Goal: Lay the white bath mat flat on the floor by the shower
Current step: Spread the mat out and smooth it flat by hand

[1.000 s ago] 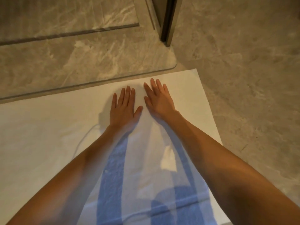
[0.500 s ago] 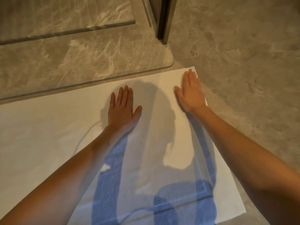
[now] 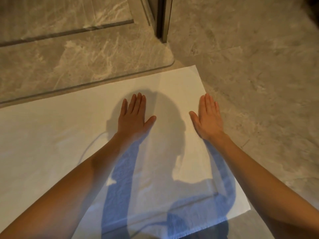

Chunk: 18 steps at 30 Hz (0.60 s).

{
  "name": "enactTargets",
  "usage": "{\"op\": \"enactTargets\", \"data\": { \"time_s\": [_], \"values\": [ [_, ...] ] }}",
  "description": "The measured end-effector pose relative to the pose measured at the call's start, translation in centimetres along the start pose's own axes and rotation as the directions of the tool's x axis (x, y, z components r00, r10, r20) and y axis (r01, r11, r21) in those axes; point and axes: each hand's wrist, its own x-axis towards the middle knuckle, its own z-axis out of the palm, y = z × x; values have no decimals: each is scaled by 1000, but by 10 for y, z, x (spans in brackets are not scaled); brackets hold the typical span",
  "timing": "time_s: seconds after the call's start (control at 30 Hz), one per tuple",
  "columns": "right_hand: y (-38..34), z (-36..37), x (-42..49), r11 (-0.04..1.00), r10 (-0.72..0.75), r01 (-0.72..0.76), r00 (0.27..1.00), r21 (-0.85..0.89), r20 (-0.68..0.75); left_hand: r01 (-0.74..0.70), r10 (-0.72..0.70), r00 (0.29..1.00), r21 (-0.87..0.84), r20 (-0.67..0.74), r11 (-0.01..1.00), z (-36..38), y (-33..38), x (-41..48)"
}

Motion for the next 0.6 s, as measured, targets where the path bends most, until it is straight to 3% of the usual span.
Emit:
{"op": "enactTargets", "data": {
  "time_s": [0.23,0.47,0.6],
  "values": [
    [-9,15,-69,988,-156,156,986,4,59,-125,121,990,-55,-70,991,6,36,-47],
    [33,20,-102,994,-61,67,996,-87,64,-87,87,996,-12,-4,996,18,43,-68],
    [22,7,-111,999,-9,10,1000,-37,22,-28,28,1000,-53,2,998,17,40,-74]
  ]
}}
